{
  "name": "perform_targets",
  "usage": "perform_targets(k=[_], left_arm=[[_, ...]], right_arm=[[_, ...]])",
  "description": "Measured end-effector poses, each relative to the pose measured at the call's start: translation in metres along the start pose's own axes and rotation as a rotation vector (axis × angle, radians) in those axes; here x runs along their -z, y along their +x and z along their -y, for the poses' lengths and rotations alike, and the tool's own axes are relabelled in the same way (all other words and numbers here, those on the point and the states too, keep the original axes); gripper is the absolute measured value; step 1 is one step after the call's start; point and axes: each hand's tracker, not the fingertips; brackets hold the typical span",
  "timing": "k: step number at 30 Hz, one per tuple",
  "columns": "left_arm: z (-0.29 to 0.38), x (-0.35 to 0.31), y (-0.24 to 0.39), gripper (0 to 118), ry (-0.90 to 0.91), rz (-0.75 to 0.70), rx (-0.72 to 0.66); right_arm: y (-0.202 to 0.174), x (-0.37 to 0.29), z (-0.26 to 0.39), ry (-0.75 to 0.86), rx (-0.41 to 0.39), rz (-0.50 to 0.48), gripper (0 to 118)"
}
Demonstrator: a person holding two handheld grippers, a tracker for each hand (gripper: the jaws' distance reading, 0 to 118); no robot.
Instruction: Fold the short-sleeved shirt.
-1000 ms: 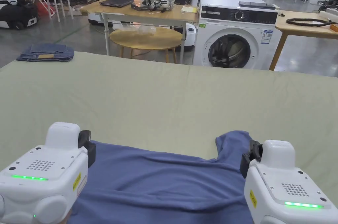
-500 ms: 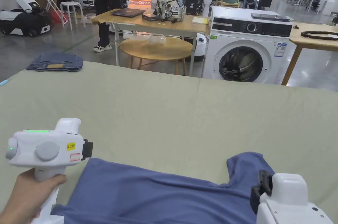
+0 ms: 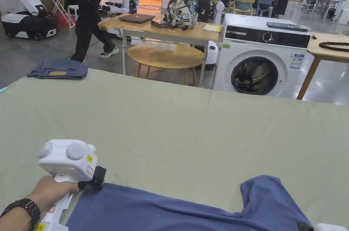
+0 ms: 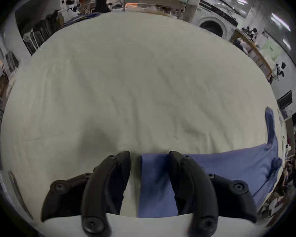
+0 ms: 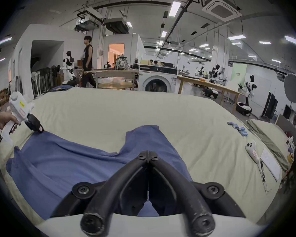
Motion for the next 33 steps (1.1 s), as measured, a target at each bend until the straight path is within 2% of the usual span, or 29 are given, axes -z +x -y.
perform_targets(k=[1,2,4,5,14,19,20,22,23,24,27,29,33], left_arm=[[0.001,-0.002,0.006,42,0.011,-0.021,0.025],[0.003,-0.002,0.01,32,0.018,-0.044,0.065],[0.009,-0.005,0.018,6,0.039,-0.062,0.115],[0.011,-0.005,0.02,0,0.043,-0.055,0.124],[0.027,-0.043,0.012,0,0.177,0.0,0.111],[0.043,-0.071,0.007,0,0.242,0.029,0.096],[0.045,-0.073,0.007,0,0.255,0.035,0.094],[0.05,-0.077,0.005,0,0.262,0.033,0.092],[0.053,-0.08,0.008,0,0.263,0.033,0.092],[0.058,-0.082,0.009,0,0.269,0.033,0.092],[0.064,-0.085,0.011,0,0.27,0.036,0.082],[0.069,-0.088,0.012,0,0.275,0.035,0.081],[0.076,-0.091,0.012,0,0.275,0.045,0.058]], right_arm=[[0.002,0.001,0.001,-0.006,0.003,-0.001,0],[0.004,0.003,0.002,-0.012,0.005,0.001,0],[0.006,0.007,0.005,-0.031,0.007,0.006,0],[0.008,0.009,0.006,-0.04,0.01,0.007,0],[0.039,0.05,-0.031,-0.151,0.08,-0.034,0],[0.066,0.114,-0.061,-0.319,0.12,-0.064,0],[0.07,0.123,-0.063,-0.337,0.123,-0.069,10],[0.076,0.153,-0.068,-0.394,0.083,-0.031,42],[0.08,0.165,-0.069,-0.429,0.078,-0.052,58],[0.083,0.178,-0.069,-0.459,0.076,-0.052,63],[0.088,0.211,-0.064,-0.544,0.083,-0.059,67],[0.088,0.228,-0.059,-0.606,0.066,-0.066,76],[0.08,0.244,-0.046,-0.678,0.047,-0.082,76]])
